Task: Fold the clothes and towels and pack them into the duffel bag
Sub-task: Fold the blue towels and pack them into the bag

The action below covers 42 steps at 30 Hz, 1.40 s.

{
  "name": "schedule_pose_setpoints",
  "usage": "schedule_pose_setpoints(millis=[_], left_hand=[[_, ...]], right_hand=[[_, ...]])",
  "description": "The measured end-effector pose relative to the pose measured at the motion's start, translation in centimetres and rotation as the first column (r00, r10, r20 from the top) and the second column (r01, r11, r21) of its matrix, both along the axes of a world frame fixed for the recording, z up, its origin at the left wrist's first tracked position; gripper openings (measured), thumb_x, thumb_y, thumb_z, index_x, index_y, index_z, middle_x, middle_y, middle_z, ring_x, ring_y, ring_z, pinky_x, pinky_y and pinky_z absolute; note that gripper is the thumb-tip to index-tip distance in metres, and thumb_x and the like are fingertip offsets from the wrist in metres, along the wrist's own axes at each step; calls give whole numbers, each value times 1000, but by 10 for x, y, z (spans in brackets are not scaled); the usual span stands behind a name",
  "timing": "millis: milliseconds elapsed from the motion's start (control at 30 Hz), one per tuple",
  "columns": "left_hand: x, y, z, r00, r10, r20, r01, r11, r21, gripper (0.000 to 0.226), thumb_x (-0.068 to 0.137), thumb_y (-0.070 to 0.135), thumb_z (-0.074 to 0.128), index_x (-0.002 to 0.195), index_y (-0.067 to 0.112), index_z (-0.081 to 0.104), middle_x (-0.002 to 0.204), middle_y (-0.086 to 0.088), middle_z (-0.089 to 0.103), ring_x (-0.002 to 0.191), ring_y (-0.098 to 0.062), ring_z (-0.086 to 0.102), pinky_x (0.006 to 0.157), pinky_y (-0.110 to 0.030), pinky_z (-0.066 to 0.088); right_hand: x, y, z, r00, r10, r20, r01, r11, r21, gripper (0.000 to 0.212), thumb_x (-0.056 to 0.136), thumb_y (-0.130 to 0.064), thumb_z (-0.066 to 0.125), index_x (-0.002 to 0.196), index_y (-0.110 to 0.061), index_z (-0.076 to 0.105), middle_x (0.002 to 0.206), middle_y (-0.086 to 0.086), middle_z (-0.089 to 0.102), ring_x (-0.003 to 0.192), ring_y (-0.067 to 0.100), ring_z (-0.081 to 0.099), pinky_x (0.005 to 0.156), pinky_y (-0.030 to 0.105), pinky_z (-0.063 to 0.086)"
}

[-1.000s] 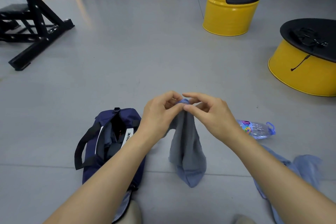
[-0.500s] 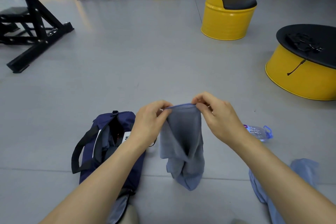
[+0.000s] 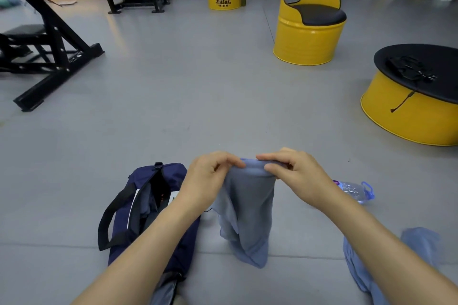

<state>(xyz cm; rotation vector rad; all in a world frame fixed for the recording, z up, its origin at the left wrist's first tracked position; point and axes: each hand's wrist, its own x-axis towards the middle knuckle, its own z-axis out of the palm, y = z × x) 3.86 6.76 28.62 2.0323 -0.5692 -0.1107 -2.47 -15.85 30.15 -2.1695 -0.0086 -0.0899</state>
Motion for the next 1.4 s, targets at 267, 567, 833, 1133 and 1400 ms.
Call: schedule_pose_setpoints(millis=[267, 567, 833, 1133, 1400], left_hand=[[-2, 0, -18, 972, -115, 205, 24, 916, 400, 34, 87, -6, 46, 100, 20, 64, 91, 6, 63, 89, -22, 55, 80, -42, 47], [17, 16, -55, 982, -4, 189, -75, 910, 407, 40, 78, 5, 35, 92, 26, 66, 86, 15, 63, 86, -14, 56, 75, -38, 50], [68, 36, -58, 954, 219, 205, -280, 897, 343, 18, 97, 13, 52, 96, 31, 54, 78, 10, 67, 72, -19, 58, 66, -34, 43], [204, 0, 57, 849, 234, 475, -391, 882, 264, 16, 97, 19, 59, 101, 26, 72, 95, 2, 75, 91, -25, 66, 75, -34, 44], [210, 2, 133, 742, 322, 588, -397, 918, -3, 16, 95, 24, 61, 103, 22, 75, 91, 5, 72, 87, -17, 66, 82, -32, 50]], right_hand=[[-2, -2, -1, 999, -4, 37, 15, 952, -307, 22, 100, -26, 57, 110, -35, 75, 93, -14, 64, 90, 5, 58, 82, 28, 46], [-2, -28, -11, 966, -244, 88, 249, 968, -41, 26, 97, -21, 63, 85, -42, 74, 86, -29, 65, 73, 2, 58, 68, 26, 42], [44, -68, -38, 934, -357, 8, 353, 927, 125, 32, 98, -14, 61, 85, -41, 75, 88, -10, 76, 78, 11, 74, 86, 40, 60], [149, -113, 55, 875, -410, 257, 357, 905, 230, 20, 99, -13, 59, 99, -23, 75, 98, 1, 74, 86, 14, 73, 87, 34, 60], [119, -135, 137, 806, -331, 490, 287, 943, 166, 20, 100, -12, 56, 108, -19, 73, 101, 9, 72, 95, 18, 72, 87, 28, 58]])
